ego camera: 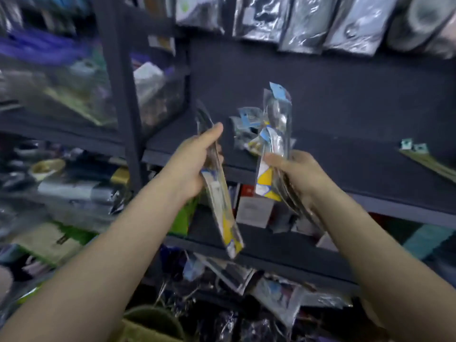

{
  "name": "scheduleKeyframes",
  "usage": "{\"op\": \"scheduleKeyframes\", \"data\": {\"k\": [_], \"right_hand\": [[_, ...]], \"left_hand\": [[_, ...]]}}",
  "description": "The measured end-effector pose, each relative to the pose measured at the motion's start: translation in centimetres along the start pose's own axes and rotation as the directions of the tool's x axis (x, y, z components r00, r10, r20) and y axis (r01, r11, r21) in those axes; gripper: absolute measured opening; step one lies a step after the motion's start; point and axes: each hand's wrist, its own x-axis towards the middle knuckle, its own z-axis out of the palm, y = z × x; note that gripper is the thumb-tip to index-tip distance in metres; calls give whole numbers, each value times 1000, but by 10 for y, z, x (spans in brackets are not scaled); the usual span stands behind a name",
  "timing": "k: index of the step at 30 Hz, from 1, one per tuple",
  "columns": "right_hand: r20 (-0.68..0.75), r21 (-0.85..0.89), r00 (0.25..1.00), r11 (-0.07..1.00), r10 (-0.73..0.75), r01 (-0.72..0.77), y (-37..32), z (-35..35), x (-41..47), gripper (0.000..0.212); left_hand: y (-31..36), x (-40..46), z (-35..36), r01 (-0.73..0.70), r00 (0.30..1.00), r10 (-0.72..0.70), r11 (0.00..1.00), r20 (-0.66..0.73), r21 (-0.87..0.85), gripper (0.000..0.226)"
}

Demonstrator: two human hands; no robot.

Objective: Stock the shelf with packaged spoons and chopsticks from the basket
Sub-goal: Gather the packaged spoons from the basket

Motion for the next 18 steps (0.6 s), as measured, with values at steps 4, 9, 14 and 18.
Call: {"op": "scheduleKeyframes", "data": {"k": [4,9,14,18], "right_hand": [[-71,-118,997,992,40,-48,-5,-36,58,32],[-120,-367,992,926,42,-84,7,-63,125,19],[-64,-495,996,865,58,-83,21,-79,157,19],[-7,-533,998,845,-55,43,22,-89,144,25]], "left_hand": [[15,40,42,35,995,-35,999,-88,-2,36],[21,104,67,154,981,-157,987,-113,-34,27],[16,152,77,119,974,-100,989,-202,86,27],[-9,179,79,193,960,-123,942,-250,276,76]]}}
